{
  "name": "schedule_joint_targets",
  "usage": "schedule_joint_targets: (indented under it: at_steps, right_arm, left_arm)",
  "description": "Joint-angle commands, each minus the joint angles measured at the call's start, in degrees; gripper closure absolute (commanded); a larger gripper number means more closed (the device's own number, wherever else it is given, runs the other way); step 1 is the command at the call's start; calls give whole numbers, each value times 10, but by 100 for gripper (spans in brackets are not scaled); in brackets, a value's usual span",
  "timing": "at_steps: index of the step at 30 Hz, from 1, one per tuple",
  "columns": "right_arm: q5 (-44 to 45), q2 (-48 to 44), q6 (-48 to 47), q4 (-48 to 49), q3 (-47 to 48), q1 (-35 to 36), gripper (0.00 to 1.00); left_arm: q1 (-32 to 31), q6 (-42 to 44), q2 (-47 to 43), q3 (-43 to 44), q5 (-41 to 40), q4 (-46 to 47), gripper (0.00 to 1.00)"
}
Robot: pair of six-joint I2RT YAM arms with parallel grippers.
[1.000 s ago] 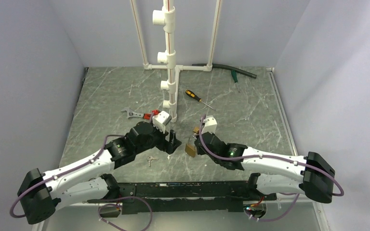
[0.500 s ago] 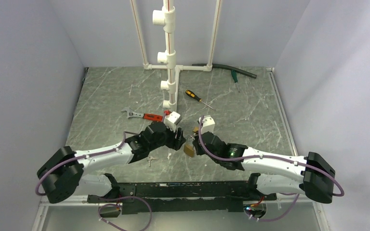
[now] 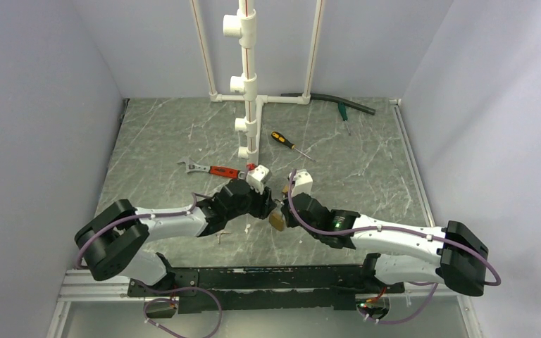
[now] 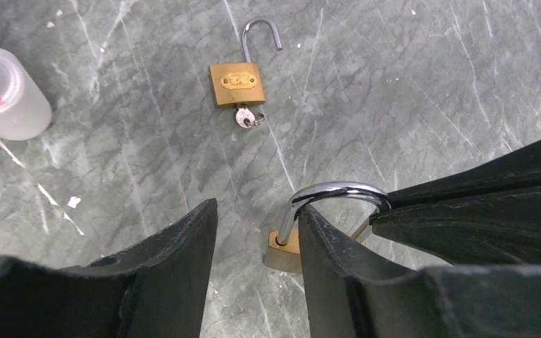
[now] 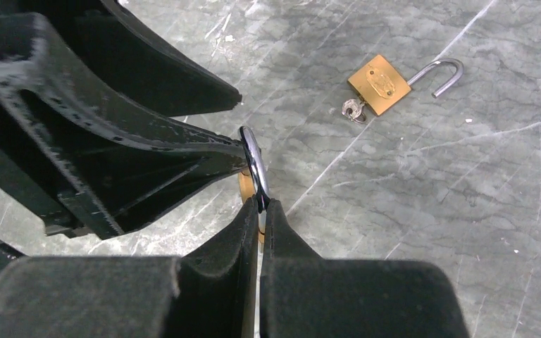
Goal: Unlock with the key
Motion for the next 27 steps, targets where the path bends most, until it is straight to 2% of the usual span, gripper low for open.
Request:
schedule_joint_targets:
  at_steps: [1, 7, 9, 12, 13, 17, 18, 19, 20, 21, 22, 24, 27]
  right_arm:
    - [-2, -9, 1, 61, 20, 3, 100]
    - [-9, -10, 0, 61, 20, 3, 100]
    - [-9, -9, 0, 60, 21, 3, 100]
    - [-10, -9, -1, 60, 21, 3, 100]
    - [-11, -9, -2, 60, 21, 3, 100]
    - [-13, -25, -12, 57, 19, 2, 100]
    - [-12, -33, -16, 55, 19, 2, 94]
    - [-15, -41, -23, 55, 18, 2, 76]
    - [-19, -51, -33, 56, 17, 1, 54]
    - [-23, -59, -42, 53, 17, 1, 38]
    - [-25, -66, -49, 49, 19, 1, 29]
    - [-35, -82, -63, 42, 22, 0, 24]
    - [-97, -114, -91, 62, 2, -4, 25]
  left_arm:
    - [1, -14, 25, 16, 9, 34, 52]
    - [1, -21, 45, 21, 27, 59, 56]
    - [0, -22, 48, 21, 32, 64, 64]
    - [0, -41, 49, 25, 17, 60, 96]
    - [0, -46, 45, 29, 16, 48, 100]
    - [0, -60, 8, 26, 16, 21, 100]
    - [0, -62, 0, 30, 16, 3, 100]
    - [0, -65, -8, 37, 7, -21, 100]
    - [0, -68, -15, 42, -3, -42, 100]
    - [0, -70, -24, 44, -7, -53, 100]
    - [0, -74, -33, 46, -11, -67, 100]
    - [0, -85, -50, 54, -22, -97, 100]
    - [0, -97, -68, 79, -28, -148, 100]
